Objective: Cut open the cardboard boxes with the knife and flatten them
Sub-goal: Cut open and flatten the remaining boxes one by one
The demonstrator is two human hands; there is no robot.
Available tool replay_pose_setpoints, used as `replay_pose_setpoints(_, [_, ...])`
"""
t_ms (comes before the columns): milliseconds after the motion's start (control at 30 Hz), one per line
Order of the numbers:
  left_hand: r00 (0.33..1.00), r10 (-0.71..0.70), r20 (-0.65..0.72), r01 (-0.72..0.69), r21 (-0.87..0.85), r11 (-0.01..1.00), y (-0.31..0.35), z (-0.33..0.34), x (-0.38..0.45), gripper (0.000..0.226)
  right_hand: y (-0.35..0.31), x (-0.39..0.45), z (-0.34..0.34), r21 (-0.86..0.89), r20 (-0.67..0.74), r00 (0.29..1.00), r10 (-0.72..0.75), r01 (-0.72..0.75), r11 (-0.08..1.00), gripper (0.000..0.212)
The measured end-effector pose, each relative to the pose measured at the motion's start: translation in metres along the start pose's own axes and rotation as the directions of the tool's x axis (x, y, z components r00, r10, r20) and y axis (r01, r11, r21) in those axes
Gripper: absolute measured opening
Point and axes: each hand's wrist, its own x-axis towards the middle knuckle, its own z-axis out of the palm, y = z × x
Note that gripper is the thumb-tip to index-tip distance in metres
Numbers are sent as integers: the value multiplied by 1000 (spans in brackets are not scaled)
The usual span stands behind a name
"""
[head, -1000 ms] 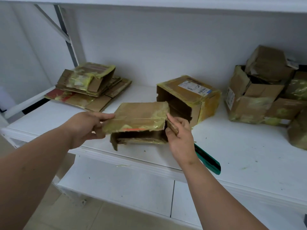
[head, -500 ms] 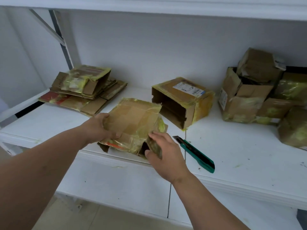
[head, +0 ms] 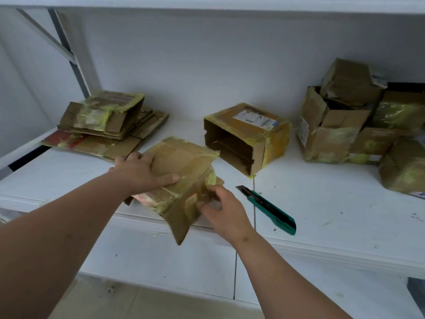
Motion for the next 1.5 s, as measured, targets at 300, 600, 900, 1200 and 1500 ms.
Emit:
replay_pose_setpoints(300, [986,141,-93,-155,-174,972,-17,6,3,75,-16,19,5,-115,-112,993,-24,11,993,37])
replay_pose_setpoints(600, [980,182,-74,-179,38,983,-27,-6,7,61,-23,7,15,160,-22,1000,10,-6,987,14])
replay_pose_setpoints(900, [955,231,185,-201,-168,965,-36,1,0,126,-33,13,27,275,252,967,26,-97,956,39])
replay_pose_setpoints(1200, [951,249,185,-201,-244,949,-40,8,6,124,-25,19,25,389,213,974,73,-153,908,47])
replay_pose_setpoints(1500, [962,247,114,-220,-207,953,-36,8,13,111,-23,8,16,384,293,954,68,-183,905,22])
